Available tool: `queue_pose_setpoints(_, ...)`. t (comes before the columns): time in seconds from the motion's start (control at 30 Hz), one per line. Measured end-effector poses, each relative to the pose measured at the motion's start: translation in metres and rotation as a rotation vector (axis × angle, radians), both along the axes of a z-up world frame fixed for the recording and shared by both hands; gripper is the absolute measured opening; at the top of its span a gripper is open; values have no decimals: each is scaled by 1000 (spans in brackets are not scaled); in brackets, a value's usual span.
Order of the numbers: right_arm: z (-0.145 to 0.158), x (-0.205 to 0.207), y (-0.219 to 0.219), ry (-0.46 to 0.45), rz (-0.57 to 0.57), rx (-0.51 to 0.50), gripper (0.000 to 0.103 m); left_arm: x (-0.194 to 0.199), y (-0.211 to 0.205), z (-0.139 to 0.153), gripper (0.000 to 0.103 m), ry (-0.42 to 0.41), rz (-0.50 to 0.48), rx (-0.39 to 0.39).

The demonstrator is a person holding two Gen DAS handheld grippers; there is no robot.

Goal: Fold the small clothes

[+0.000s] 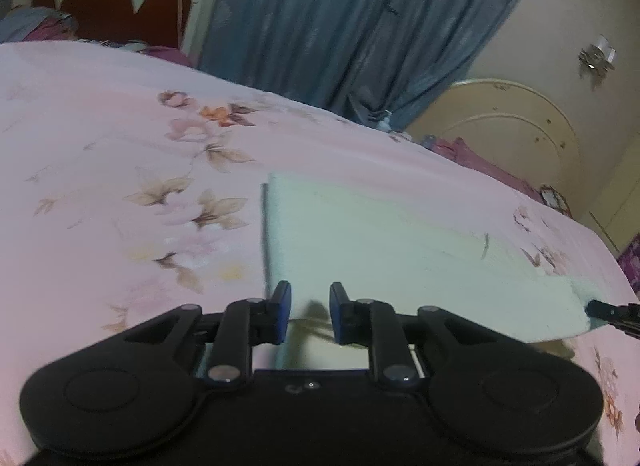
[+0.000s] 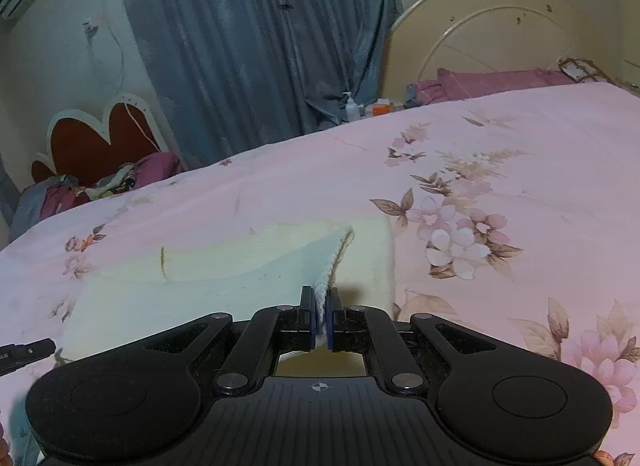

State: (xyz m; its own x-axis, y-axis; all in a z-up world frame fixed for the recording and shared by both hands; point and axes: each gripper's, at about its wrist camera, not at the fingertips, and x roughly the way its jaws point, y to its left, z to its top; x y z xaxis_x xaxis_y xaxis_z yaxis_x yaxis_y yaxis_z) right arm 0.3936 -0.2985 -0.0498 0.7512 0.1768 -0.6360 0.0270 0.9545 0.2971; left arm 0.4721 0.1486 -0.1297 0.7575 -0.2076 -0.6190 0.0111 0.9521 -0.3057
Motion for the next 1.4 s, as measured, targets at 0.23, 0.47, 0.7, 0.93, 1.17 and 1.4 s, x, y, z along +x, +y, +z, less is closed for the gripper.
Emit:
queue_pose_setpoints(0.23,-7,-4,-7,19,-6,0,4,14,-17,-12,18,58,-48,55)
queue_pose_setpoints(0.47,-24,-5,-14,62,-17,-5,4,15,-19,-12,23,59,-53,59)
queue_pose_setpoints(0.7,-45,0,-14,137,-19,-37,4,21,-25,-20,23,79,-79,105)
queue_pose_setpoints(0.93,-33,-3,-12,49,-12,-82,4,21,-23,-20,23,78,-81,90)
queue_pose_setpoints(1.17,-54,13,-13,121,17,-132,4,22,-31,-19,28,75,-108,144)
queue_pose_setpoints(1.4,-16,23,-15,11,-32,-135,24,66,-31,2,57,-13,-138,127)
